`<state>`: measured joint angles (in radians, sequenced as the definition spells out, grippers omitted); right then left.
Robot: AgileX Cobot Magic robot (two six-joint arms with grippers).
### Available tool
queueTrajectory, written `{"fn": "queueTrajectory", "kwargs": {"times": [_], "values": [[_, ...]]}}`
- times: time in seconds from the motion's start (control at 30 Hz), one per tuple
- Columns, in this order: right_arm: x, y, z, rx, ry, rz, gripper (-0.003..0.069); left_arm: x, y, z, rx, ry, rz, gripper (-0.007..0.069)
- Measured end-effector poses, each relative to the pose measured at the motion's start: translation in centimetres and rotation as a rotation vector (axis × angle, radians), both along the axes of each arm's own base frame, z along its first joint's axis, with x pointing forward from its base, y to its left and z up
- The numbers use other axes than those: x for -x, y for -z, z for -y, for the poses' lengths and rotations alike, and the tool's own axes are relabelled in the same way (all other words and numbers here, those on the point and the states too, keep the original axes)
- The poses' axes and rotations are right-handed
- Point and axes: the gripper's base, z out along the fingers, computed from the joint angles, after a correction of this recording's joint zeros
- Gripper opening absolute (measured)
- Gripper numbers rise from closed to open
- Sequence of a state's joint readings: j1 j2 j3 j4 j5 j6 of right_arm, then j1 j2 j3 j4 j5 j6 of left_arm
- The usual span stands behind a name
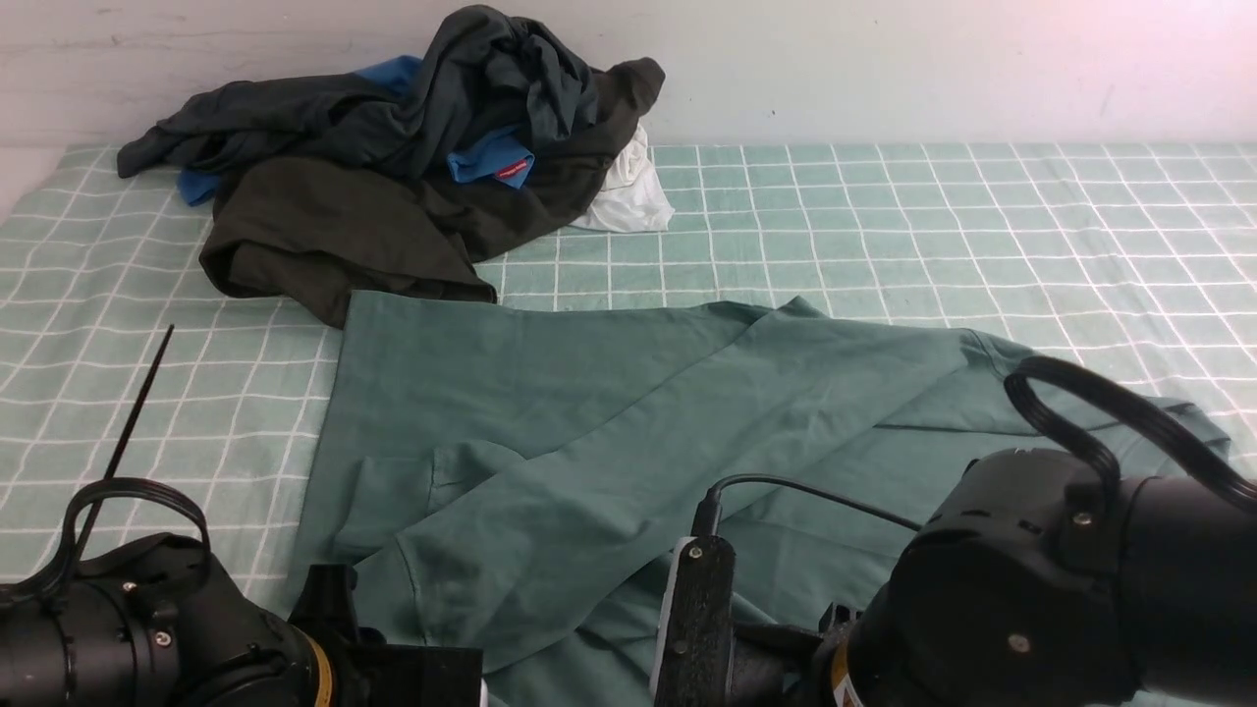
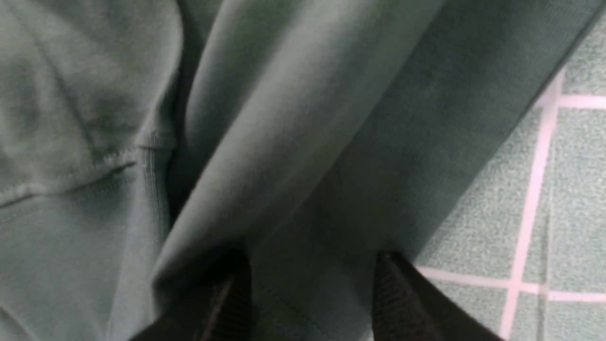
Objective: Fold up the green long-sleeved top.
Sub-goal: Use both arms simultaneously to clamp the lower edge of the clothing fabric
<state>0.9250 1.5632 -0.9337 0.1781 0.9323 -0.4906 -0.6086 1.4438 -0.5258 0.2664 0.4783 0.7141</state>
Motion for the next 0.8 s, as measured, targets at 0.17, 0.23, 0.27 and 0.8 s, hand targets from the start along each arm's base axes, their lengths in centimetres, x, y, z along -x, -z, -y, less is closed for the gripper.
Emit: {"fn": "queueTrajectory", "kwargs": {"times": [0.17, 0.23, 0.27, 0.8], "values": [[0.0, 0.0, 0.0, 0.0, 0.0, 0.0, -0.0003, 0.23, -0.01, -0.24, -0.024, -0.002, -0.022, 0.035], [-0.01, 0.0, -0.01, -0.001, 0.0, 0.001, -0.0003, 0.33, -0.02, -0.34, -0.042, 0.026, -0.031, 0.0354], [-0.01, 0.0, -0.01, -0.001, 0.0, 0.001, -0.0003, 0.34, -0.02, -0.35, -0.045, 0.035, -0.031, 0.0354], [-0.05, -0.01, -0.05, -0.006, 0.001, 0.005, -0.0003, 0.45, 0.24, -0.4, -0.068, 0.061, -0.057, 0.0231]]}}
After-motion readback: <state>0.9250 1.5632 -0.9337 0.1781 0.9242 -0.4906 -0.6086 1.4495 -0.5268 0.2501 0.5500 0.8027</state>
